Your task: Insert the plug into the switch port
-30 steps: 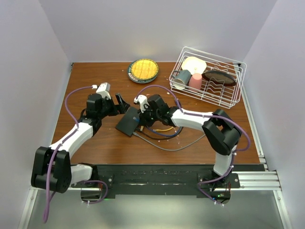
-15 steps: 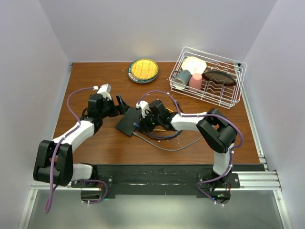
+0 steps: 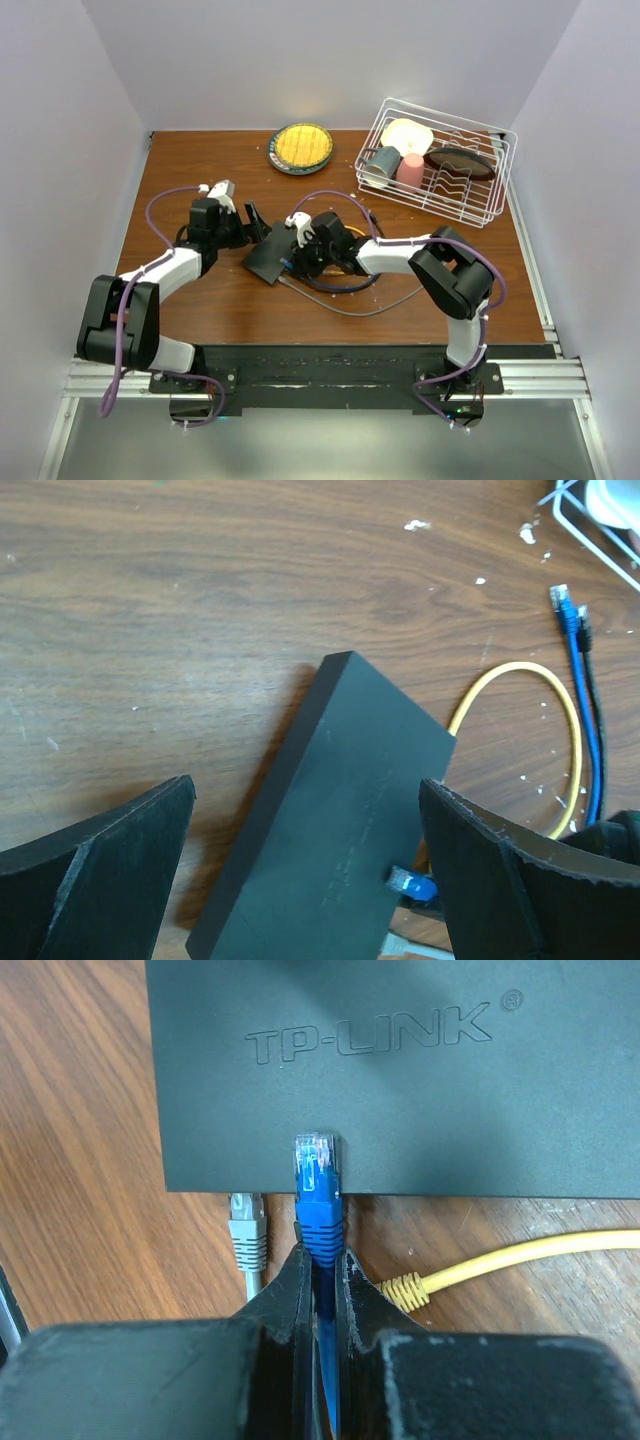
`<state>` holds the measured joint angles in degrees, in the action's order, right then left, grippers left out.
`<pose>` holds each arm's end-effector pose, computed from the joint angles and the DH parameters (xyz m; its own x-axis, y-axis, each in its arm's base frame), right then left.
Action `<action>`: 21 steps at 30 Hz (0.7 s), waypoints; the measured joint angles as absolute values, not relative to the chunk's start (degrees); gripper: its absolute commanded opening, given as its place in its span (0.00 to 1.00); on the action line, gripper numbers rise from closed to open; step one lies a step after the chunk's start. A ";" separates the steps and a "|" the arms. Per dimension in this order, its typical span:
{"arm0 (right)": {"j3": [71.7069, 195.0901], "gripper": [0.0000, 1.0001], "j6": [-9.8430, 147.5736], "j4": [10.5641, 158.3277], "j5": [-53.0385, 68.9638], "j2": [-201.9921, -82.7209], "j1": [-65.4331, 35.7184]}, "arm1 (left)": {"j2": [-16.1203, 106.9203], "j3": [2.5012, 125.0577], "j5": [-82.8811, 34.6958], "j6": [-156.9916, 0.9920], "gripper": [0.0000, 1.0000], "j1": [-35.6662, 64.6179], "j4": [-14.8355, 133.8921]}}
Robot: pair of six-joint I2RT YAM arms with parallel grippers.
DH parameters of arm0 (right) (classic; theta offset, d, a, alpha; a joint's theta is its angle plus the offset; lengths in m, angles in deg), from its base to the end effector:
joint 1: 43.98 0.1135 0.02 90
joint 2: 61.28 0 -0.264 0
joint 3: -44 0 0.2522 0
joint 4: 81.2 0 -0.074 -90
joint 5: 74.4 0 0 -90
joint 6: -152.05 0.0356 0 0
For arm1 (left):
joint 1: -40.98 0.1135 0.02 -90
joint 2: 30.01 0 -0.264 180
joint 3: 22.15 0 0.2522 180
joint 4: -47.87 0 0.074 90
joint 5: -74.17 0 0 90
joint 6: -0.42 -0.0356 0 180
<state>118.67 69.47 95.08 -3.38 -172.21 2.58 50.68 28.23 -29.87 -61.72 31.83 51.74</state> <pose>0.2667 0.2985 0.1417 -0.5489 -0.4020 -0.7329 -0.7937 0.5256 0.3062 0.2798 -0.0538 0.1858 -0.6550 -0.3537 -0.6677 0.0524 0.8603 -0.5071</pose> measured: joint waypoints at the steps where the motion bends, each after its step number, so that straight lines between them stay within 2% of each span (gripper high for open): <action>1: 118.82 0.00 69.67 94.73 -3.09 -172.19 2.60 | 51.18 28.36 -29.77 -61.72 1.00 31.89 51.65; 14: 119.98 0.00 70.61 87.33 6.48 -170.05 2.84 | 61.76 30.44 -32.39 -61.79 0.95 31.98 47.11; 21: 119.83 0.00 70.39 85.36 8.55 -168.69 2.41 | 62.04 30.44 -33.33 -61.79 0.95 32.00 45.86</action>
<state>119.83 70.39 85.36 8.55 -168.69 2.41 62.04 30.44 -33.33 -61.79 32.00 45.86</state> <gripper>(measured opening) 0.059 0.956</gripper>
